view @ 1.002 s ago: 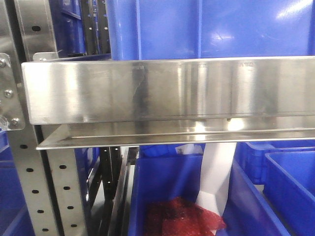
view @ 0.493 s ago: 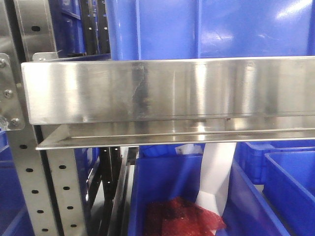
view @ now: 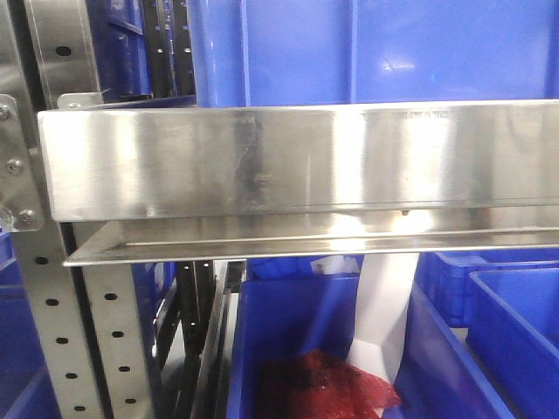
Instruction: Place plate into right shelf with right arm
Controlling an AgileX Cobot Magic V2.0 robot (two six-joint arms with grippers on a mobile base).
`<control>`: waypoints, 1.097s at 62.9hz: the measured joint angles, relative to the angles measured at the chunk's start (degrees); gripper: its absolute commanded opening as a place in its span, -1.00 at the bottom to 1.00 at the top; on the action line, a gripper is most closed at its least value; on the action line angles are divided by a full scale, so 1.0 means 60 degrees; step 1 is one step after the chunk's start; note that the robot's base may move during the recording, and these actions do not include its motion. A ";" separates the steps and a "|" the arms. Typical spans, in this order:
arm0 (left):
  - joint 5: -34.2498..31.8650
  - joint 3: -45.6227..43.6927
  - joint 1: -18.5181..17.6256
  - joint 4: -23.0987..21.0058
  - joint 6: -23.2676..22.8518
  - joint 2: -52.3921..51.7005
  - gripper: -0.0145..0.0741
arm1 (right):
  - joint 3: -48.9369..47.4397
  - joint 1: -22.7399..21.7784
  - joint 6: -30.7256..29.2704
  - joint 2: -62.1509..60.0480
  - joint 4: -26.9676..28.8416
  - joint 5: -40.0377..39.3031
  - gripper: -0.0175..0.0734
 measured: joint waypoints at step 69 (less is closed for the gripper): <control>0.0000 0.0000 0.0000 0.0000 0.0000 0.0000 -0.78 | 0.2032 0.0000 0.1104 -0.0127 -0.1125 -0.0079 -0.49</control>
